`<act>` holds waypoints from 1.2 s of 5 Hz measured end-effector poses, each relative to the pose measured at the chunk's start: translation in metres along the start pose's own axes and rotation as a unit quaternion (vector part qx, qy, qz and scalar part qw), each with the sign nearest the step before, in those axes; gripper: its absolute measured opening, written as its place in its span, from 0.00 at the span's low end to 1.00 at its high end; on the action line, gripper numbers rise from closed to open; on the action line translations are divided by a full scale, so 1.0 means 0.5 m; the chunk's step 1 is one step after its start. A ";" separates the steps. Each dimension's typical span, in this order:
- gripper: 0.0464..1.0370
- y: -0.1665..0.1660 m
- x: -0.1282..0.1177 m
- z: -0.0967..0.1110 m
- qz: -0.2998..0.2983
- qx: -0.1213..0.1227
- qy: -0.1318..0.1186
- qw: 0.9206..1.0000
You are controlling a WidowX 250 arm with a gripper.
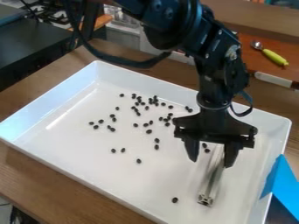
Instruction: Sweep into pile
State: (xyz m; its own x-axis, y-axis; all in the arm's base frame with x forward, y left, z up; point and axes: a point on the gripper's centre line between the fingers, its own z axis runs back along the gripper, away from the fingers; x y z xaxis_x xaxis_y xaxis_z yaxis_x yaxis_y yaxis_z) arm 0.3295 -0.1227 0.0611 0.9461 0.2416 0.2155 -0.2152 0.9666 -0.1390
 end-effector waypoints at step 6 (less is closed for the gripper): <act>0.29 0.113 0.028 -0.001 -0.015 -0.027 0.019 0.999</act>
State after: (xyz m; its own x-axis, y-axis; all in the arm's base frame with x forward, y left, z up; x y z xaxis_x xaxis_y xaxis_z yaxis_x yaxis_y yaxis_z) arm 0.3307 -0.0649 0.0559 0.9606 0.2085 0.1840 -0.1742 0.9670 -0.1861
